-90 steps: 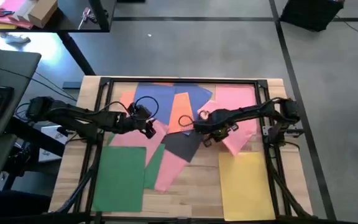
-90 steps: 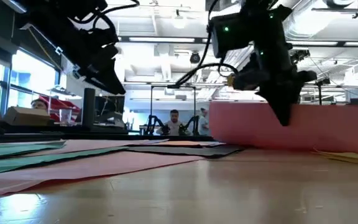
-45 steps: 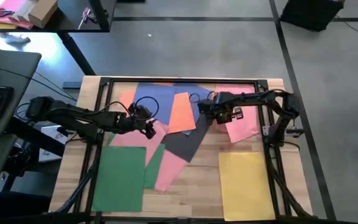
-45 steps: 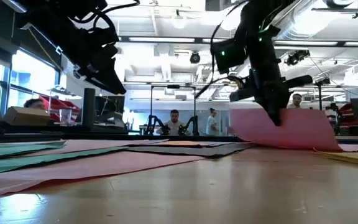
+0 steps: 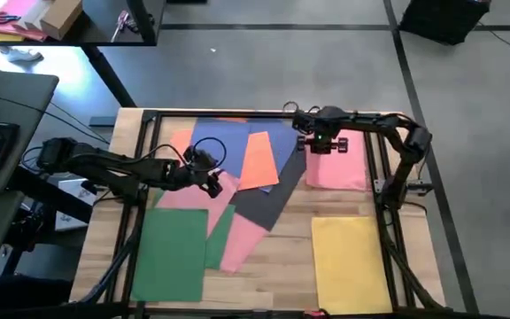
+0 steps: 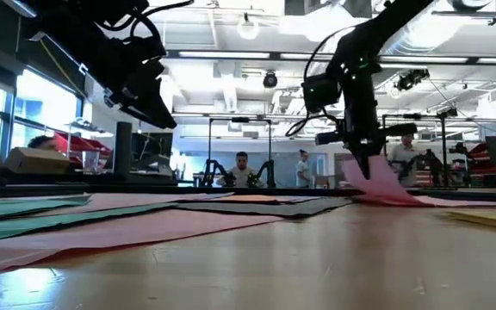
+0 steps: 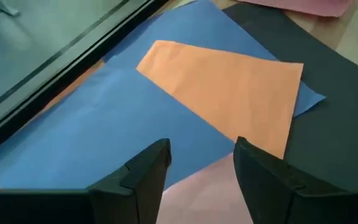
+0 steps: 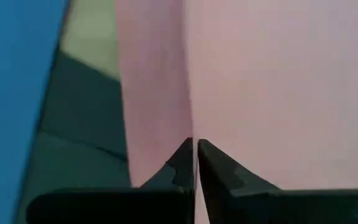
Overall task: Organize paper
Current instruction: Stack the pink paper on top of the other pink paper to the top right of the table
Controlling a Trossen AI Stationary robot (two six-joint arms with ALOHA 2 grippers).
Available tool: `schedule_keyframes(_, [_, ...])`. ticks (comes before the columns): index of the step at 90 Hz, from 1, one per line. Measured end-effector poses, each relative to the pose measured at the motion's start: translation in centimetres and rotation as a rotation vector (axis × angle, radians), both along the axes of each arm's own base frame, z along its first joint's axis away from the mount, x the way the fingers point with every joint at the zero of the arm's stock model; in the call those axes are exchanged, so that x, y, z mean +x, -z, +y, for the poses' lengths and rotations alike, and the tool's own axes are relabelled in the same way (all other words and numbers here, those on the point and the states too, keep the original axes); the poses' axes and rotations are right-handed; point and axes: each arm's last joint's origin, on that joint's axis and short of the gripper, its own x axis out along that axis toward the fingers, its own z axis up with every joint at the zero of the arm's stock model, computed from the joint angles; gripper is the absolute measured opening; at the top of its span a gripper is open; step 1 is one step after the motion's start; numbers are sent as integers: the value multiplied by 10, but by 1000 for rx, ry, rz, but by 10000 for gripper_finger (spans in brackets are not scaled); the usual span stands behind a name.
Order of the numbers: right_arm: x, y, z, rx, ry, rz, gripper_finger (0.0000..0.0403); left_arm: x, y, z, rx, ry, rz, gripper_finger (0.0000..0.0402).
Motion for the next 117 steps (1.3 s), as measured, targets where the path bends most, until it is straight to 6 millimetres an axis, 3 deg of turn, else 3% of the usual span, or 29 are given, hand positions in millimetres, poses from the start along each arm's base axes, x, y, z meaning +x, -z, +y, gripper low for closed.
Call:
schedule_keyframes(25, [-6,0,-7,-20,23,24,14,0,0,0,2,0,2,168])
schedule_keyframes(63, [9,0,12,-53,-143,38,162,0,0,0,8,3,-1,168])
schedule_keyframes(97, [13,0,14,-84,-269,52,244,0,0,0,7,10,2,168])
schedule_keyframes(117, [30,2,16,-204,-394,18,270,0,0,0,5,9,1,168])
